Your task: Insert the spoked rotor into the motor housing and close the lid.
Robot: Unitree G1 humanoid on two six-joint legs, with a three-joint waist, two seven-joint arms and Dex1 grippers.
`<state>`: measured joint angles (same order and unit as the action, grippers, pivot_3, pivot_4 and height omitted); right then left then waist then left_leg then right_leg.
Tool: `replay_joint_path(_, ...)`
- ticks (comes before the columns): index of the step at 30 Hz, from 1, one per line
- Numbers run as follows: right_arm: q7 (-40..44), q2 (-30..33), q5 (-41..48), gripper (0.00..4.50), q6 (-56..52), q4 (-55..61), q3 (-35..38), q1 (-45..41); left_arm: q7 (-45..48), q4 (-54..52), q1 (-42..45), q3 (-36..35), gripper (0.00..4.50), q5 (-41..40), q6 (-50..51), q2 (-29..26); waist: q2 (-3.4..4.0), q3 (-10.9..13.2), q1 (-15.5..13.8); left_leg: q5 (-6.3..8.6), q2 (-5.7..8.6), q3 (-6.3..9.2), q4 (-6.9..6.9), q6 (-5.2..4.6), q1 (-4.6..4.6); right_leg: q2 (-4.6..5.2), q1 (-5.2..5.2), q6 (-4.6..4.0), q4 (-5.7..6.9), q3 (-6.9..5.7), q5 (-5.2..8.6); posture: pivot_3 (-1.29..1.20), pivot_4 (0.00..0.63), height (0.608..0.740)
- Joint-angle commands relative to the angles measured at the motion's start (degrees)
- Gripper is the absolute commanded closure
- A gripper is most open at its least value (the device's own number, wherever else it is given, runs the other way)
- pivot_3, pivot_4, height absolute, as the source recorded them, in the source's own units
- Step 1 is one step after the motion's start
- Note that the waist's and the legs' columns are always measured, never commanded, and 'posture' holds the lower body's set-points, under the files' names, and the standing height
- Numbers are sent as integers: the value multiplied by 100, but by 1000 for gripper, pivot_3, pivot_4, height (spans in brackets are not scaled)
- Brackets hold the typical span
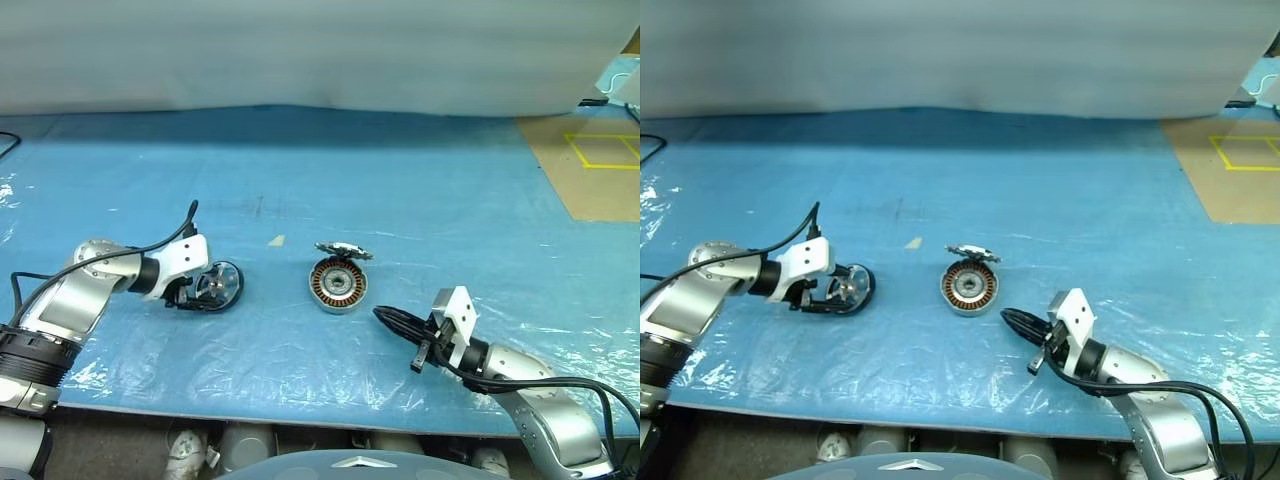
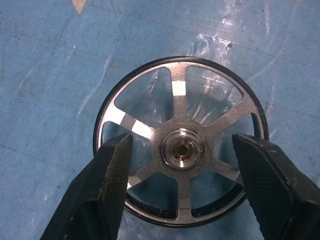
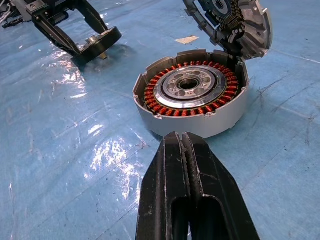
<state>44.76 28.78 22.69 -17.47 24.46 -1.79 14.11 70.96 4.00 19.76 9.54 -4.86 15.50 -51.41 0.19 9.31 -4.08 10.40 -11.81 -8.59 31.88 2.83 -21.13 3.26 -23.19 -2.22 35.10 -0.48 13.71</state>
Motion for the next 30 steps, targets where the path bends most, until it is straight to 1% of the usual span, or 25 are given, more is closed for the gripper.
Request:
replay_joint_path(1,14,-9,28,4500,139,58,15,-36,-24,21,-26,-45,1184,37,-58,-53,0,0,0,0,0,0,0,0,0,0,0,0,0,0,0,0,150,740)
replay_joint_path(2,10,-6,29,4500,139,61,20,-30,-34,26,-29,-43,1184,42,-61,-51,0,0,0,0,0,0,0,0,0,0,0,0,0,0,0,0,150,740)
replay_joint_path(5,-4,6,12,4500,152,59,30,-13,-222,104,23,-54,1780,116,-85,22,0,0,0,0,0,0,0,0,1,0,0,0,0,0,0,0,150,740)
replay_joint_path(9,-8,9,3,4500,158,41,36,-30,-319,103,55,-66,3005,107,-91,73,9,-5,-1,1,2,0,0,-1,12,4,12,0,1,0,0,0,150,740)
replay_joint_path(10,-7,6,6,4500,164,45,39,-32,-328,92,55,-67,3183,103,-94,76,10,-6,-5,1,2,0,0,-2,15,5,16,0,1,0,0,0,150,740)
replay_joint_path(15,32,-80,33,4500,485,60,115,72,-244,-15,109,-114,3189,-5,-20,46,9,-6,-12,3,1,0,0,-5,16,8,19,1,1,0,0,0,150,740)
replay_joint_path(20,186,-172,-197,4500,1420,-297,174,331,92,-257,248,-140,3189,-326,170,48,8,-5,-17,3,1,0,0,-5,6,8,14,1,-5,-3,0,0,150,740)
replay_joint_path(23,186,-253,-143,4500,1630,-373,186,438,239,-501,476,-137,3189,-591,405,187,4,-2,-15,3,1,1,-3,-5,-3,7,10,0,-14,-8,0,0,150,740)
replay_joint_path(28,140,-248,-395,4500,1871,-549,47,520,445,-1136,667,-112,3189,-1042,753,390,3,-2,-5,2,0,2,-5,-4,-3,6,10,-1,-15,-10,-1,0,150,740)
replay_joint_path(30,111,-242,-451,4500,1859,-592,14,511,561,-1358,818,2,3189,-1186,942,452,2,-1,13,2,0,1,-9,-4,-1,5,10,-1,-17,-10,0,0,150,740)
